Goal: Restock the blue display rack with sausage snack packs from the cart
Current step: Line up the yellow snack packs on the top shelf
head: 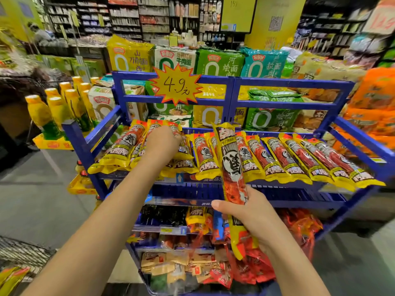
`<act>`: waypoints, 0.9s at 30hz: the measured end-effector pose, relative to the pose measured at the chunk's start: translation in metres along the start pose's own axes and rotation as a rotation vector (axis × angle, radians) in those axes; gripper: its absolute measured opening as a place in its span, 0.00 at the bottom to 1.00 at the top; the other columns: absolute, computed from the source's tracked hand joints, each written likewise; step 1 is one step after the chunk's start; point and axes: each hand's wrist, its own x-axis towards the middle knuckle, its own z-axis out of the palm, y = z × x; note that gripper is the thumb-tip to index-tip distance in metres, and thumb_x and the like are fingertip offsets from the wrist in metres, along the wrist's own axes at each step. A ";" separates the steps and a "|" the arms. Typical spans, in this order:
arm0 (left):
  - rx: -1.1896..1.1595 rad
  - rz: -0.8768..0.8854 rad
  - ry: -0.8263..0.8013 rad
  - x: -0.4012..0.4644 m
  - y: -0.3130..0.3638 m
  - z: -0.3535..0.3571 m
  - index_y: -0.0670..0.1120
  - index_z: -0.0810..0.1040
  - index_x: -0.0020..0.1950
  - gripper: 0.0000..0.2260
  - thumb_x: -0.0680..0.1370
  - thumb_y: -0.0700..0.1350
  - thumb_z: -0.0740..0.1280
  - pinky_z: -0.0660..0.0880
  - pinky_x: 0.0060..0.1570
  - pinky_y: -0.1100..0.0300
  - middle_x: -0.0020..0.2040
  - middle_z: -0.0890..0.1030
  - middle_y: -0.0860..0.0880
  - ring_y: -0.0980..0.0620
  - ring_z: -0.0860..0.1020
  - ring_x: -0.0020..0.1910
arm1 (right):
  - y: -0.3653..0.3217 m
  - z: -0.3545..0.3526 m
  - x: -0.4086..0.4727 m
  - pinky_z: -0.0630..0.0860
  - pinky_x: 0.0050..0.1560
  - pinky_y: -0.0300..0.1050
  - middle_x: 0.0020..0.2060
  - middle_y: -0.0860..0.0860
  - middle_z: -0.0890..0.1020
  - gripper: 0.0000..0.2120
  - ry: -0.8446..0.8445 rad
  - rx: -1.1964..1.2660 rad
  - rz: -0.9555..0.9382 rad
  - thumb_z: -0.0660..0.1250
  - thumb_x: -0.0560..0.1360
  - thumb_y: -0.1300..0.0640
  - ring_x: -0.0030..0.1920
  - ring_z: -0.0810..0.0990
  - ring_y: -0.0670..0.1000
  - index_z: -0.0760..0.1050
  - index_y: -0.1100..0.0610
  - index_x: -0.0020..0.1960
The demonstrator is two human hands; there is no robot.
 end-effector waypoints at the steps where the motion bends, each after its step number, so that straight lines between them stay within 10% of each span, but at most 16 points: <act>1: 0.019 0.015 0.012 0.001 -0.002 0.000 0.43 0.61 0.30 0.21 0.79 0.49 0.63 0.58 0.25 0.57 0.28 0.65 0.47 0.49 0.64 0.27 | 0.000 0.000 0.001 0.73 0.42 0.37 0.50 0.56 0.82 0.21 -0.002 -0.004 0.001 0.77 0.66 0.52 0.51 0.80 0.52 0.74 0.59 0.54; 10: 0.350 0.069 0.129 -0.009 -0.008 -0.003 0.39 0.77 0.54 0.18 0.80 0.53 0.59 0.68 0.57 0.46 0.56 0.78 0.39 0.39 0.70 0.61 | -0.007 -0.002 0.013 0.71 0.37 0.36 0.43 0.47 0.82 0.17 -0.045 -0.169 -0.069 0.77 0.65 0.49 0.43 0.80 0.45 0.75 0.51 0.49; 14: -0.206 0.419 0.260 -0.031 -0.005 -0.022 0.45 0.74 0.64 0.14 0.81 0.45 0.58 0.70 0.61 0.54 0.61 0.77 0.47 0.49 0.71 0.63 | -0.016 -0.015 0.013 0.73 0.43 0.35 0.47 0.38 0.79 0.23 -0.106 -0.429 -0.170 0.78 0.65 0.49 0.47 0.78 0.42 0.71 0.46 0.54; 18: -0.551 0.629 -0.002 -0.067 -0.012 -0.043 0.48 0.76 0.57 0.19 0.77 0.29 0.57 0.68 0.54 0.76 0.54 0.79 0.57 0.70 0.74 0.53 | -0.029 -0.043 0.006 0.74 0.58 0.44 0.58 0.42 0.76 0.34 -0.138 -0.774 -0.222 0.76 0.67 0.50 0.60 0.75 0.49 0.65 0.50 0.69; 22: -0.793 0.505 -0.192 -0.078 -0.038 -0.048 0.50 0.77 0.58 0.12 0.82 0.41 0.57 0.75 0.58 0.61 0.53 0.83 0.55 0.58 0.79 0.56 | -0.028 -0.062 -0.001 0.76 0.51 0.49 0.52 0.47 0.77 0.34 -0.177 -1.112 -0.204 0.75 0.67 0.48 0.52 0.77 0.52 0.64 0.54 0.68; 27: -0.332 0.584 -0.591 -0.104 -0.025 -0.048 0.57 0.77 0.60 0.19 0.71 0.60 0.68 0.74 0.54 0.67 0.54 0.80 0.62 0.66 0.77 0.54 | -0.026 -0.050 -0.005 0.70 0.44 0.45 0.41 0.44 0.69 0.21 -0.303 -1.360 -0.352 0.71 0.69 0.52 0.46 0.73 0.52 0.62 0.48 0.53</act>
